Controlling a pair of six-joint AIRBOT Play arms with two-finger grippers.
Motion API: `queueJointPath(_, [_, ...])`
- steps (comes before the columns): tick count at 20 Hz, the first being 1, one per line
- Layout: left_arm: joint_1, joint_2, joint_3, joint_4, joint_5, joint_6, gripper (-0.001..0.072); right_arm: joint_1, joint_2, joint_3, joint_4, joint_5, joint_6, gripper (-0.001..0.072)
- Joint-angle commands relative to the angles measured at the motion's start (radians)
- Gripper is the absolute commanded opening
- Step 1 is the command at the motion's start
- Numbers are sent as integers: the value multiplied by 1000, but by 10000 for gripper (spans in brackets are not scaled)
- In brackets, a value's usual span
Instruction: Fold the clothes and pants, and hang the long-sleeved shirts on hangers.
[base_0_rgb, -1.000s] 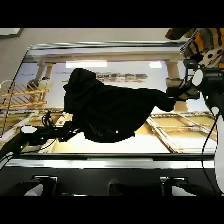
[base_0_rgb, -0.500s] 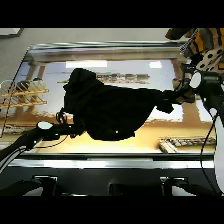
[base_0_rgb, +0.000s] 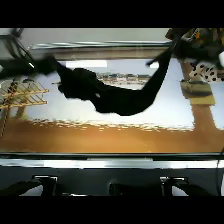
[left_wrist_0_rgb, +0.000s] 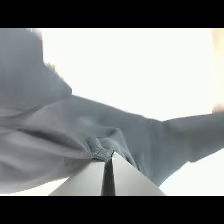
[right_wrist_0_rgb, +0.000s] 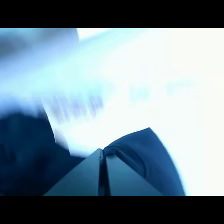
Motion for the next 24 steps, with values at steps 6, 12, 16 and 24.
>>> queueJointPath(6, [45, 245, 466, 238, 68, -66, 22, -1, 300, 412, -726, -165, 264, 38])
queueJointPath(12, [44, 514, 325, 522, -33, -262, 23, -1, 520, 412, -991, -79, 347, 38])
queueJointPath(16, [45, 515, 325, 560, -17, -262, 23, -1, 531, 412, -1025, -109, 413, 38])
queueJointPath(24, [44, 80, 325, 489, 146, -257, 25, -1, 171, 412, -1205, -56, 411, 38])
